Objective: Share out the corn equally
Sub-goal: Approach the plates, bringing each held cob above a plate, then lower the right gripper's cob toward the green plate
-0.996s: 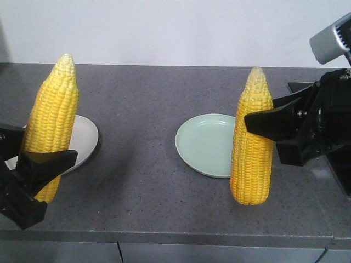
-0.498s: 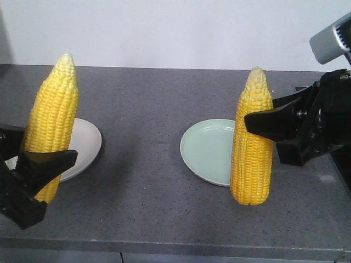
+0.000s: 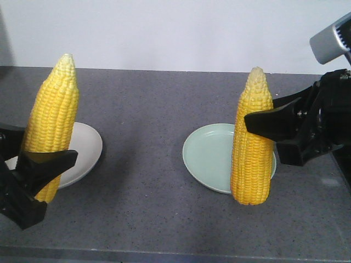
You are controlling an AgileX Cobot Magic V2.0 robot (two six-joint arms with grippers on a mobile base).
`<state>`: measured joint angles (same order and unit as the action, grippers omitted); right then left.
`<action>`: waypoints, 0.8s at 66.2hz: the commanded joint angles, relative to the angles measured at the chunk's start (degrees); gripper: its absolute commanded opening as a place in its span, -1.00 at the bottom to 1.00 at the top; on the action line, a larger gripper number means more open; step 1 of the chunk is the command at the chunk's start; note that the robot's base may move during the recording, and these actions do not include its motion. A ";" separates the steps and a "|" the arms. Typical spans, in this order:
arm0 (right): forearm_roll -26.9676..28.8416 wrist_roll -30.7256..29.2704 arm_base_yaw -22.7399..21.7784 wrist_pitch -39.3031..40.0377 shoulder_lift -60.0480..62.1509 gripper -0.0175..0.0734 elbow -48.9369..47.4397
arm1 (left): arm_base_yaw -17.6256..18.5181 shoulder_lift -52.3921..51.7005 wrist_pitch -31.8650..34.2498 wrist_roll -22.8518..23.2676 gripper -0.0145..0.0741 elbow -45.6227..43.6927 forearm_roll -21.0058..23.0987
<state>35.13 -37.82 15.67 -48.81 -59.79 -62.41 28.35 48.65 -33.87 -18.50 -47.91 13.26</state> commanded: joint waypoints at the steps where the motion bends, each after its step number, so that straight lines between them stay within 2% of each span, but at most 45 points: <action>1: 1.72 -0.28 0.04 2.82 0.99 -0.17 -1.44 | 0.23 -0.40 4.04 0.32 0.02 -1.53 0.67; 53: 1.72 -0.28 0.04 2.82 0.99 -0.17 -1.44 | 0.23 -0.40 4.04 0.32 0.02 -1.53 0.67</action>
<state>35.13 -37.82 15.67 -48.81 -59.79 -62.41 28.35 48.65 -33.87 -18.50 -47.91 13.26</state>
